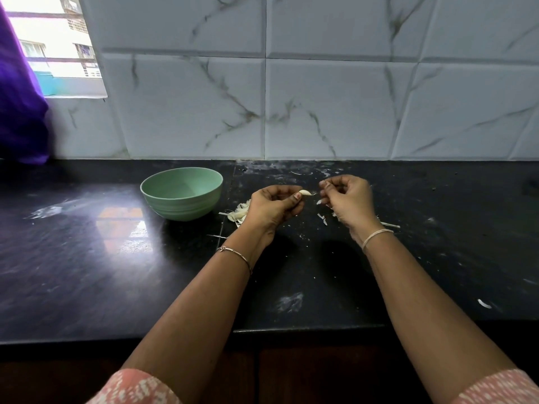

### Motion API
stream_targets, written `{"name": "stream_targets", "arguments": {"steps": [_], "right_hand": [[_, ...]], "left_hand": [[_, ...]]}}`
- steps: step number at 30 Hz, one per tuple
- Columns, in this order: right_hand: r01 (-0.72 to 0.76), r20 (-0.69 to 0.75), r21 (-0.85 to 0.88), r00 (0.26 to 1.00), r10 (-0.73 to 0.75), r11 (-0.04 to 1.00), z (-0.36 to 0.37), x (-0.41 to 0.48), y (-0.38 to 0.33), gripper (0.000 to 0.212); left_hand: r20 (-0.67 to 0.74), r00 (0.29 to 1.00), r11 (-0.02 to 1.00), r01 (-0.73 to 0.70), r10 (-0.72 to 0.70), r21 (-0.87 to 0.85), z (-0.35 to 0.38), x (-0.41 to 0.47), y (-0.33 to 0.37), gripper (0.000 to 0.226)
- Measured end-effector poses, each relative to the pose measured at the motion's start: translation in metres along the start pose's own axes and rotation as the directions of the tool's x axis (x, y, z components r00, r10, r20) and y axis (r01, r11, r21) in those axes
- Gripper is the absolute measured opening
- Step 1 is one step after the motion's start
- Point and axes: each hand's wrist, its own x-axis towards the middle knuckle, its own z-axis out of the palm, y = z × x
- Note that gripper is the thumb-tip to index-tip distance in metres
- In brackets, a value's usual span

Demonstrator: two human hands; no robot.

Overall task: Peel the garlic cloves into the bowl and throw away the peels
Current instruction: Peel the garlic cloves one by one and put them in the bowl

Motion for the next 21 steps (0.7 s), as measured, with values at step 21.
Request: {"name": "stream_targets", "arguments": {"steps": [21], "right_hand": [[0.141,0.286,0.006,0.949,-0.137,0.99,-0.008,0.0,0.007,0.012]], "left_hand": [[0.026,0.987,0.963,-0.162,0.16,0.213,0.004,0.001,-0.007,0.009]]}}
